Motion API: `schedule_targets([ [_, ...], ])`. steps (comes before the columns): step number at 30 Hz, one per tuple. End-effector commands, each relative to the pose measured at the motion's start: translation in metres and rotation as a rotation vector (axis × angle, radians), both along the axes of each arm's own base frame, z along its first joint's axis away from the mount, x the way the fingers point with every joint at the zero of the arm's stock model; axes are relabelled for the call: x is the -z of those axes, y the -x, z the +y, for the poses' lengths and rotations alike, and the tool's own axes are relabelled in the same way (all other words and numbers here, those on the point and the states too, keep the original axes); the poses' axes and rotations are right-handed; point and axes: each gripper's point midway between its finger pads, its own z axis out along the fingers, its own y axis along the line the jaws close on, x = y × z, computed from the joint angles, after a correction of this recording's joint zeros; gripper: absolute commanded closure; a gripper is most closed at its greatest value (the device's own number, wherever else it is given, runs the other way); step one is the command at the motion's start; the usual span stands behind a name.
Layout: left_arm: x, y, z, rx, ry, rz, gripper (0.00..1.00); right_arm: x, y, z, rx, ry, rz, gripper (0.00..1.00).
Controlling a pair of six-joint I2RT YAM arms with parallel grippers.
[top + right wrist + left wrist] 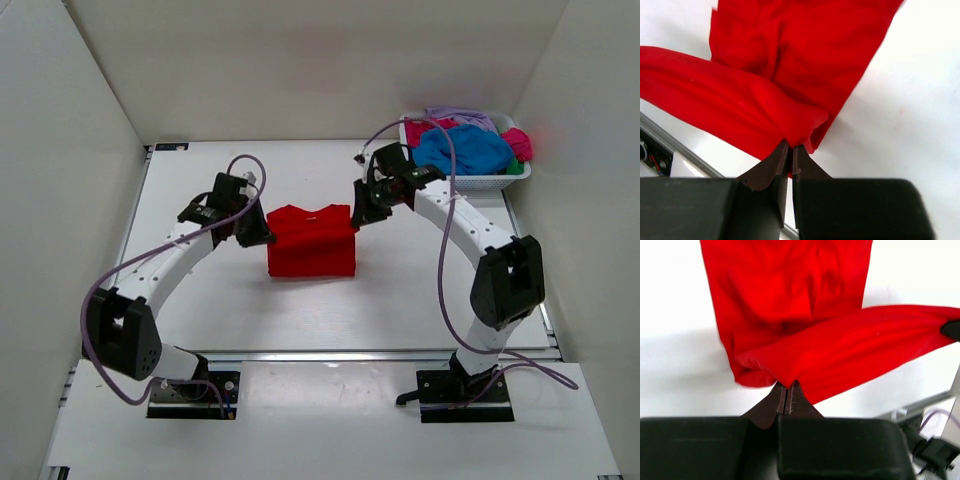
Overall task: Fold and stack the t-shirts
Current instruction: Fold the long partially folded tshirt into a neat square
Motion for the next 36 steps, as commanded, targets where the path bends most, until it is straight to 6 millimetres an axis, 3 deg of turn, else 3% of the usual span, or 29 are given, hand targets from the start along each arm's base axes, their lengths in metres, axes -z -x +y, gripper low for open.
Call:
schedule_targets([
  [1,-0.022,-0.037,0.012,-0.027,0.011,-0.100,1.00,-0.016,-0.032,-0.004,0.007,-0.019,-0.061,1.00],
  [3,-0.013,-0.048,0.017,-0.042,0.014,-0.082,1.00,-0.018,-0.047,-0.003,0.012,-0.017,-0.090,1.00],
  [7,0.012,-0.067,0.025,-0.081,0.030,-0.064,1.00,0.002,-0.076,-0.004,0.011,-0.011,-0.097,1.00],
  [9,0.036,-0.074,0.028,-0.104,0.021,-0.029,1.00,0.021,-0.094,-0.001,0.012,-0.001,-0.113,1.00],
  [13,0.064,-0.100,0.020,-0.116,0.022,-0.025,0.98,0.043,-0.125,0.012,0.028,-0.001,-0.157,0.99],
  [17,0.076,-0.126,0.013,-0.139,0.047,-0.014,0.81,0.051,-0.151,0.015,0.069,-0.045,-0.186,0.89],
  [18,0.078,-0.133,0.009,-0.139,0.058,-0.018,0.73,0.048,-0.158,0.016,0.086,-0.062,-0.206,0.86],
  [22,0.057,-0.169,0.006,-0.184,0.133,-0.108,0.43,0.032,-0.180,0.006,0.168,-0.097,-0.287,0.77],
  [26,0.025,-0.205,0.008,-0.210,0.197,-0.215,0.40,0.009,-0.190,-0.007,0.254,-0.124,-0.381,0.66],
  [29,0.005,-0.218,0.014,-0.207,0.198,-0.286,0.38,-0.002,-0.192,-0.022,0.302,-0.089,-0.424,0.59],
  [32,0.005,-0.212,0.015,-0.151,0.146,-0.289,0.37,-0.013,-0.188,-0.034,0.330,-0.053,-0.464,0.53],
  [36,0.039,-0.178,0.027,-0.078,-0.001,-0.168,0.37,-0.012,-0.169,-0.035,0.289,-0.071,-0.426,0.53],
])
